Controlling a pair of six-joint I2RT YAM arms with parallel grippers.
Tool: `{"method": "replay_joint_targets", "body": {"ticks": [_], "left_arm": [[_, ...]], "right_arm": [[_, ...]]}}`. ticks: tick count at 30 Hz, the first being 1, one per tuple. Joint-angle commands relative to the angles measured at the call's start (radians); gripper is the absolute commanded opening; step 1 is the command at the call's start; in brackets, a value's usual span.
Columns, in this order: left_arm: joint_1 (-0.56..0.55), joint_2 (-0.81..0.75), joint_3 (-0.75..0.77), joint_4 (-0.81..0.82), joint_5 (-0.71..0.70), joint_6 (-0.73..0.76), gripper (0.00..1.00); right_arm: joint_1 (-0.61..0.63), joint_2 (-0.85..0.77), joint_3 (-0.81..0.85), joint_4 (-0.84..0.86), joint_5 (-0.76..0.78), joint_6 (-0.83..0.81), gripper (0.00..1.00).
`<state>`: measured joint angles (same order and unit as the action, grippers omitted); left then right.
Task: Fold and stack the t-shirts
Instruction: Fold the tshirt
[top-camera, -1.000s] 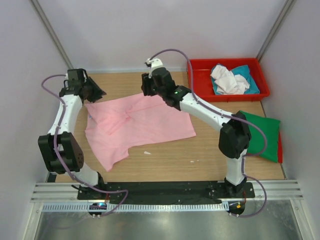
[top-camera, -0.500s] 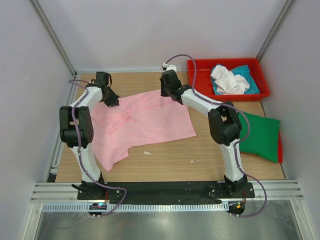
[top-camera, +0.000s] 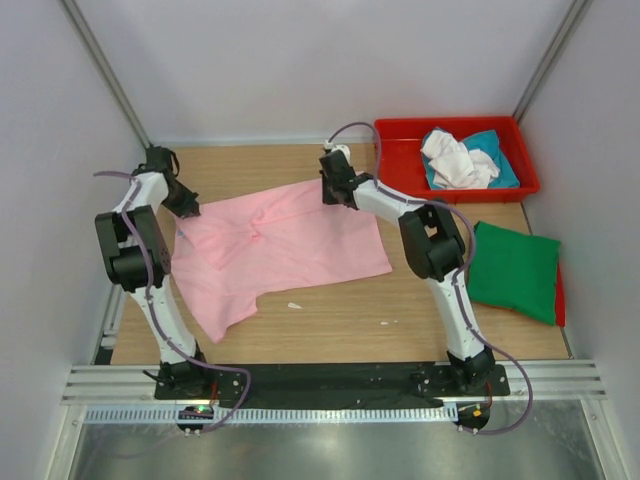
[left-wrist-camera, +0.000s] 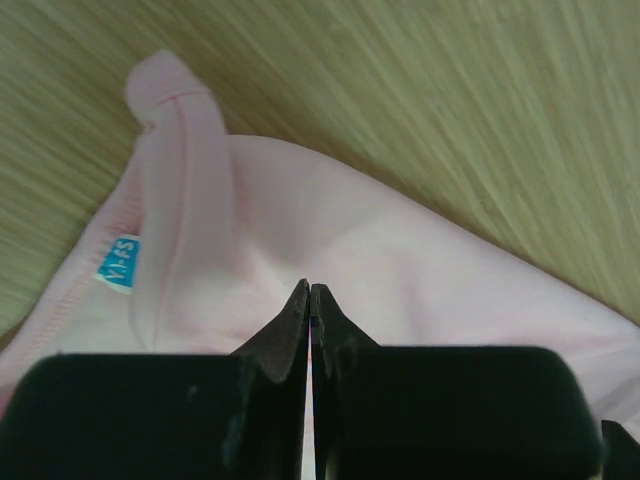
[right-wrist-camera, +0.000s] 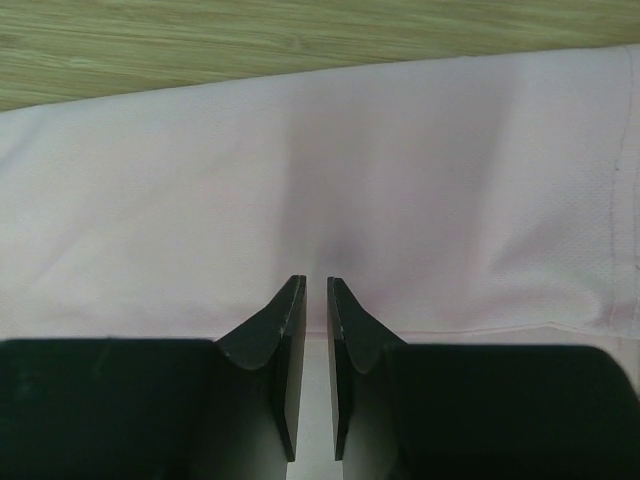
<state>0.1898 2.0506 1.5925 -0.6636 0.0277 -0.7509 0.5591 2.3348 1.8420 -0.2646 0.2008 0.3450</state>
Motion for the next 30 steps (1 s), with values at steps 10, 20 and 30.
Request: {"method": "replay_joint_targets", "body": {"ticks": [10, 20, 30], "left_arm": [[0.102, 0.04, -0.025, -0.065, -0.02, 0.062, 0.0], [0.164, 0.183, 0.084, -0.077, -0.022, 0.068, 0.0], [0.177, 0.319, 0.323, -0.123, 0.003, 0.055, 0.0]], "right_arm": [[-0.019, -0.008, 0.016, -0.082, 0.051, 0.072, 0.19], [-0.025, 0.009, 0.051, -0.113, 0.037, 0.103, 0.18], [-0.041, 0.139, 0.27, -0.191, 0.02, 0.101, 0.18]]}}
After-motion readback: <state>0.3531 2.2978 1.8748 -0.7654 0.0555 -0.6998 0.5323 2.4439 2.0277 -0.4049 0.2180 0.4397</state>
